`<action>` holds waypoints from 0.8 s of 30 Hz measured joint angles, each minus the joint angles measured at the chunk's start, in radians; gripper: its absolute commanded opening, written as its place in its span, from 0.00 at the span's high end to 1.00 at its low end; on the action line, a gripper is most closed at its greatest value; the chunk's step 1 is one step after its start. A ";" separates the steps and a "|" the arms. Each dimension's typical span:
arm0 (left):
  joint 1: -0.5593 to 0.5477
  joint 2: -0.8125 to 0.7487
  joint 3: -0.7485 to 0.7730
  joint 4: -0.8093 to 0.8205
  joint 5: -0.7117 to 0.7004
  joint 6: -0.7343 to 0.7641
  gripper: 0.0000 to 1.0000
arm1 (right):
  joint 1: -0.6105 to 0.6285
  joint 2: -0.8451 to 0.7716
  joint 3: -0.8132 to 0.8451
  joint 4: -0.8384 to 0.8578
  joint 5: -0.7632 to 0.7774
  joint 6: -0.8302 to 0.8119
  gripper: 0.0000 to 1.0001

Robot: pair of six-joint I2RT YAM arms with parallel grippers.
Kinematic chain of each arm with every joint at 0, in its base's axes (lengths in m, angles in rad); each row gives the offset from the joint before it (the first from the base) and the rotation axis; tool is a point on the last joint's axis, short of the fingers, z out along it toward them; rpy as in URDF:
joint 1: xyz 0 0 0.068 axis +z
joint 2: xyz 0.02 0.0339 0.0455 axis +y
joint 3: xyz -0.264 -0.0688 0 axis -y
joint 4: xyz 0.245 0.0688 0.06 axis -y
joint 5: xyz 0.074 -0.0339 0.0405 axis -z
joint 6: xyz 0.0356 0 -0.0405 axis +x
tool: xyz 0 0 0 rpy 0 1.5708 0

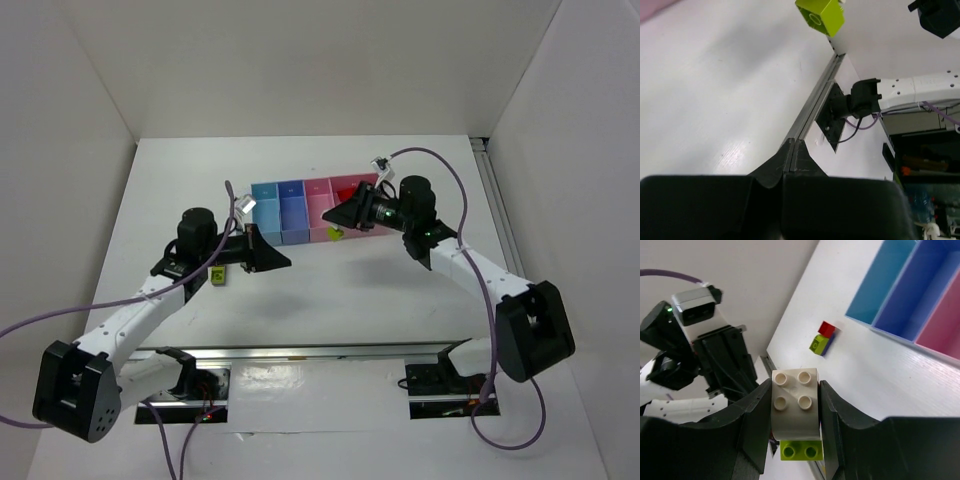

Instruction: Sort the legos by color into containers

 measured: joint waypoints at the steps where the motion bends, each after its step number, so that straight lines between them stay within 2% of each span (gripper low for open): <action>1: 0.014 -0.002 -0.003 -0.007 0.000 -0.003 1.00 | 0.003 0.026 0.005 0.002 0.007 0.000 0.74; 2: 0.022 -0.002 -0.005 -0.007 0.000 -0.005 0.95 | 0.005 0.048 0.005 0.005 0.009 0.001 0.74; 3: 0.024 -0.002 -0.005 -0.005 0.005 -0.011 0.81 | 0.011 0.066 0.005 0.004 0.010 0.003 0.74; 5: 0.018 0.001 -0.006 0.021 0.026 -0.023 0.32 | 0.022 0.088 0.005 0.006 0.008 0.009 0.74; 6: 0.012 0.006 -0.006 0.045 0.037 -0.029 0.01 | 0.028 0.094 0.005 0.011 0.003 0.014 0.74; 13: -0.100 0.175 0.057 0.137 0.090 -0.050 0.00 | 0.085 0.095 0.006 0.070 -0.042 0.058 0.74; 17: -0.111 0.248 0.063 0.230 0.101 -0.082 0.03 | 0.103 0.095 0.006 0.094 -0.057 0.082 0.74; 24: -0.111 0.277 0.066 0.421 0.109 -0.161 0.15 | 0.117 0.095 0.006 0.126 -0.069 0.108 0.74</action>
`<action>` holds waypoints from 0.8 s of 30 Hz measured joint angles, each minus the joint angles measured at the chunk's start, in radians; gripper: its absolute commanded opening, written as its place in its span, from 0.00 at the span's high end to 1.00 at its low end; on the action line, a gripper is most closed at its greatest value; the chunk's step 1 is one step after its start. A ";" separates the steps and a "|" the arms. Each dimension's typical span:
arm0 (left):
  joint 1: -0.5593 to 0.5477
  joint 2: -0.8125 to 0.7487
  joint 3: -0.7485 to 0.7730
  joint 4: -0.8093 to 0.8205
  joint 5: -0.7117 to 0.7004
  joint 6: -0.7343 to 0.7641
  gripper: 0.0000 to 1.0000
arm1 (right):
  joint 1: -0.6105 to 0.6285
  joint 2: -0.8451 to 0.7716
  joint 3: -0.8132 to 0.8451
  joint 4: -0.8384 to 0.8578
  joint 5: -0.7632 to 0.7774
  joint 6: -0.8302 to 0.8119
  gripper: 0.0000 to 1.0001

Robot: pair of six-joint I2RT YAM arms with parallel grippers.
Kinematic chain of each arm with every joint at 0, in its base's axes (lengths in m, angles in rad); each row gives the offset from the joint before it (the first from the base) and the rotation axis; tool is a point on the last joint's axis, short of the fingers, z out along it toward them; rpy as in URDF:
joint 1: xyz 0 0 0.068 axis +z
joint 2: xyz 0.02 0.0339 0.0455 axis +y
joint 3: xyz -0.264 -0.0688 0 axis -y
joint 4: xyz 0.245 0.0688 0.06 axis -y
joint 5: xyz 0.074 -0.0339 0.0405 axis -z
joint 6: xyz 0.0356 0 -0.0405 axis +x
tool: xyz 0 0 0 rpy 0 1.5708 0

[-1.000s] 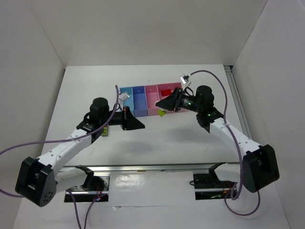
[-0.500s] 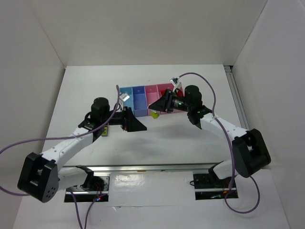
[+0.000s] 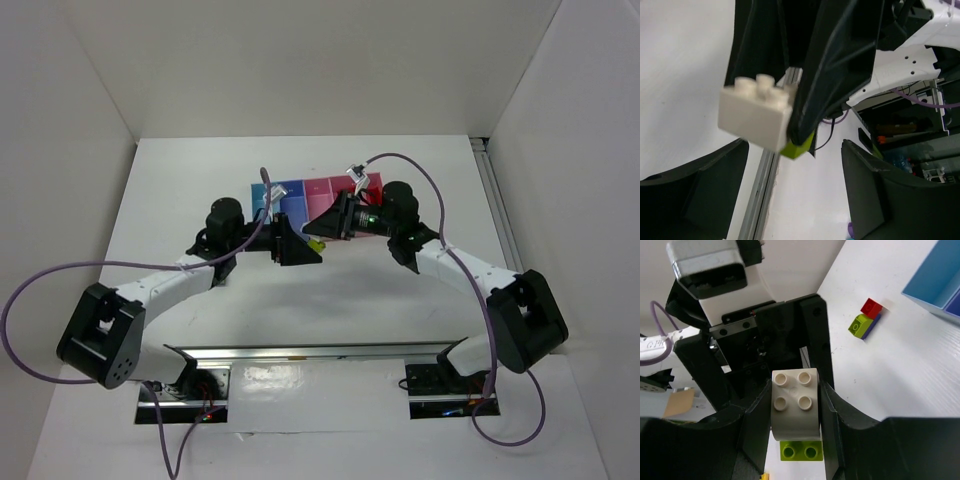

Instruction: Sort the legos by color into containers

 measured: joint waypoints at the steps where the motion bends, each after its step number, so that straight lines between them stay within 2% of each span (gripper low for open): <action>1: 0.000 0.012 0.004 0.029 0.002 -0.010 0.15 | 0.003 0.000 0.000 0.005 -0.003 0.003 0.74; 3: 0.000 0.034 0.009 0.072 0.009 -0.031 0.19 | 0.010 0.000 0.000 0.010 -0.008 0.004 0.74; 7: 0.000 0.067 0.010 0.150 0.020 -0.080 0.37 | 0.013 0.000 0.000 0.012 -0.011 0.008 0.74; 8: 0.000 0.072 0.010 0.166 0.023 -0.092 0.48 | 0.013 0.000 0.000 0.013 -0.012 0.008 0.74; 11: 0.002 0.083 0.010 0.190 0.033 -0.115 0.67 | 0.013 -0.002 0.003 0.022 -0.019 0.018 0.74; 12: 0.002 0.084 0.010 0.194 0.035 -0.122 0.83 | 0.013 -0.002 0.005 0.023 -0.019 0.018 0.74; 14: 0.001 0.084 0.010 0.196 0.041 -0.125 0.97 | 0.013 -0.002 0.006 0.021 -0.019 0.018 0.74; 15: 0.001 0.084 0.010 0.193 0.042 -0.124 1.00 | 0.013 -0.002 0.006 0.018 -0.019 0.014 0.74; 24: 0.025 0.053 0.011 0.069 0.033 -0.070 1.00 | -0.011 -0.002 0.048 -0.074 0.013 -0.037 0.74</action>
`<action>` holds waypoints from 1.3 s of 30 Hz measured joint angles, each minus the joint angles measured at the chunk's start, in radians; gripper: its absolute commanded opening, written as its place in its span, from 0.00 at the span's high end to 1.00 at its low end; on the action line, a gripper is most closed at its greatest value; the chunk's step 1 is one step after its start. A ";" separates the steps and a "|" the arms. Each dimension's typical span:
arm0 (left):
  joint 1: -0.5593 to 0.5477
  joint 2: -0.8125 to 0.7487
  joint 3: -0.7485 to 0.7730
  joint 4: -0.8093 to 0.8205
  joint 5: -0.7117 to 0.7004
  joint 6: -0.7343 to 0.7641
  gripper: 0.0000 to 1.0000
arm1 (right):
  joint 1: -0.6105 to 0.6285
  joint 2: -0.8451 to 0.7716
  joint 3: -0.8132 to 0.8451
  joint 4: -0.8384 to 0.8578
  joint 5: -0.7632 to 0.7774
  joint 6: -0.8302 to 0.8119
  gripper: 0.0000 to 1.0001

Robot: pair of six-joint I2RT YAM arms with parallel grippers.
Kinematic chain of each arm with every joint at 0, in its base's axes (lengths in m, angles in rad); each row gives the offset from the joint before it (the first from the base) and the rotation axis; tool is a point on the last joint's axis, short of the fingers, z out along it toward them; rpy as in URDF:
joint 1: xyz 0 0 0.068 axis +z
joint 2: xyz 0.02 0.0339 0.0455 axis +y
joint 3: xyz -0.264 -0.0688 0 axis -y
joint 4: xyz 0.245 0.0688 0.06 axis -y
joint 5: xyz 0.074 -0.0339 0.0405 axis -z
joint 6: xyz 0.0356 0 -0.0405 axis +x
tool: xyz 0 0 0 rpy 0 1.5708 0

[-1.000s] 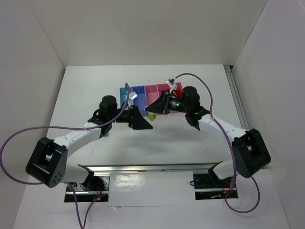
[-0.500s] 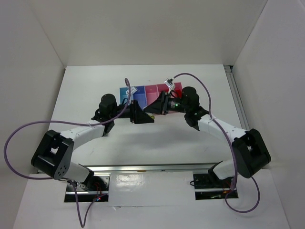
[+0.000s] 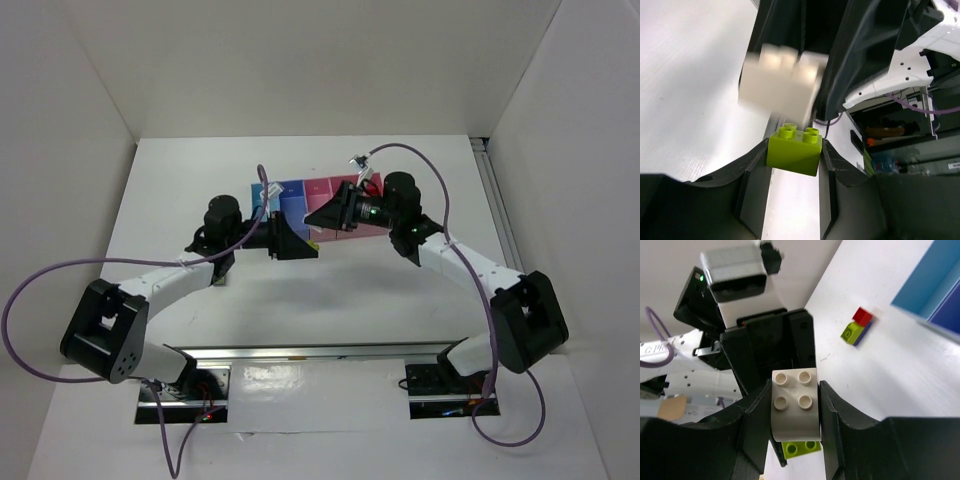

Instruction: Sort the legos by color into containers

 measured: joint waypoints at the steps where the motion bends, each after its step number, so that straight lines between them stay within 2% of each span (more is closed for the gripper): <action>1: 0.007 -0.010 -0.001 -0.018 -0.001 0.008 1.00 | -0.009 0.000 0.021 -0.016 0.005 -0.010 0.74; 6: 0.037 -0.073 -0.001 -0.170 -0.024 0.084 1.00 | -0.047 0.012 0.143 -0.141 0.047 -0.096 0.74; 9: 0.044 -0.098 0.028 -0.317 -0.064 0.156 1.00 | -0.062 0.056 0.237 -0.237 0.093 -0.163 0.74; 12: 0.047 -0.098 0.129 -0.541 -0.139 0.245 1.00 | -0.064 0.132 0.335 -0.357 0.172 -0.242 0.74; 15: 0.054 -0.097 0.239 -0.695 -0.218 0.316 1.00 | -0.064 0.204 0.411 -0.474 0.263 -0.315 0.74; 22: 0.058 -0.083 0.384 -0.920 -0.434 0.383 1.00 | -0.064 0.311 0.515 -0.669 0.460 -0.431 0.74; 29: 0.065 -0.060 0.402 -1.048 -0.585 0.396 1.00 | -0.055 0.400 0.591 -0.745 0.554 -0.474 0.74; 37: 0.073 -0.058 0.402 -1.082 -0.605 0.390 1.00 | -0.015 0.519 0.697 -0.776 0.587 -0.502 0.74; 39: 0.077 -0.054 0.403 -1.088 -0.607 0.390 1.00 | -0.009 0.547 0.721 -0.779 0.589 -0.506 0.66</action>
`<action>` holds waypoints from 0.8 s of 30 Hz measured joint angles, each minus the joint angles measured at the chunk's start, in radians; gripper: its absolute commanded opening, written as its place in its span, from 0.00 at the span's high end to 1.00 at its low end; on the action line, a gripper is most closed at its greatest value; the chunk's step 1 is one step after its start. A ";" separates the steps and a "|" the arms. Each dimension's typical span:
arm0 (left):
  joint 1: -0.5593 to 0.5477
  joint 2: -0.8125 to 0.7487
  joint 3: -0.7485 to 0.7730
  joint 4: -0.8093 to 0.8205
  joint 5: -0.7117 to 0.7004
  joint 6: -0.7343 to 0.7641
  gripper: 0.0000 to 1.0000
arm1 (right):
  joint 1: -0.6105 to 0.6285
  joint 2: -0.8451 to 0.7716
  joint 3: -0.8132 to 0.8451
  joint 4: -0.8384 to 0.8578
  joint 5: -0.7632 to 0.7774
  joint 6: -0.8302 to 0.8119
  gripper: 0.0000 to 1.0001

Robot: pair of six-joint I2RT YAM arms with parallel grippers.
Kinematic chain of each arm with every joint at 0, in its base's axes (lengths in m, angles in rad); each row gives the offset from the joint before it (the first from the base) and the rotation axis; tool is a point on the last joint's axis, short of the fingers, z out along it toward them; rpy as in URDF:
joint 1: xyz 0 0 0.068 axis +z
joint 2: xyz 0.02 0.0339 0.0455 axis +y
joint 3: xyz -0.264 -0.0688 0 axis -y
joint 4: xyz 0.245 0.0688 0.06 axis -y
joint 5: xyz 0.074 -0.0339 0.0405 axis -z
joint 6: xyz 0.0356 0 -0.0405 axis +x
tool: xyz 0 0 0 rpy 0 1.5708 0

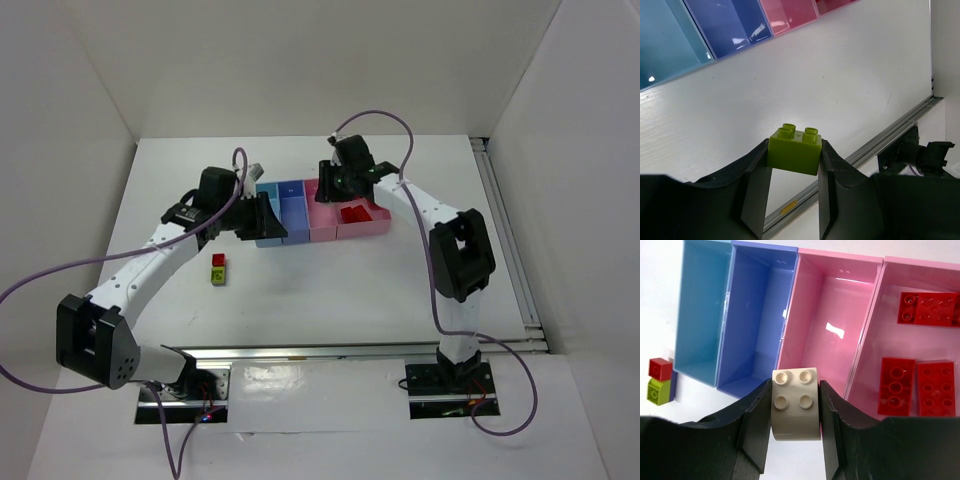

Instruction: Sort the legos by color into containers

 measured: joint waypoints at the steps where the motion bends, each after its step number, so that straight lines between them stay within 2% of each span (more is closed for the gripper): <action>1: 0.002 0.002 0.000 -0.002 -0.003 0.000 1.00 | 0.002 0.012 0.009 0.000 0.003 -0.001 0.60; 3: 0.005 0.003 0.003 -0.007 -0.008 0.001 1.00 | 0.005 0.033 0.028 -0.001 0.011 -0.004 0.49; 4: 0.005 0.004 0.006 -0.010 -0.009 0.001 1.00 | 0.005 0.042 0.038 -0.002 0.014 -0.004 0.38; 8: 0.008 0.005 0.018 -0.018 -0.013 0.002 1.00 | 0.010 0.090 0.103 -0.006 0.021 -0.005 0.22; 9: 0.011 0.006 0.021 -0.021 -0.010 0.002 1.00 | 0.011 0.103 0.124 -0.005 0.023 -0.004 0.10; 10: 0.012 0.007 0.023 -0.021 -0.007 0.002 1.00 | 0.012 0.112 0.139 -0.005 0.025 -0.001 0.05; 13: 0.017 0.011 0.024 -0.023 0.002 0.002 1.00 | 0.014 0.117 0.153 -0.010 0.033 -0.005 0.05; 18: 0.018 0.047 0.054 -0.032 0.007 0.002 1.00 | 0.014 0.093 0.131 -0.005 0.109 -0.003 0.14; 24: 0.019 0.154 0.149 -0.041 -0.004 -0.005 1.00 | -0.019 -0.142 -0.071 -0.003 0.259 0.028 0.15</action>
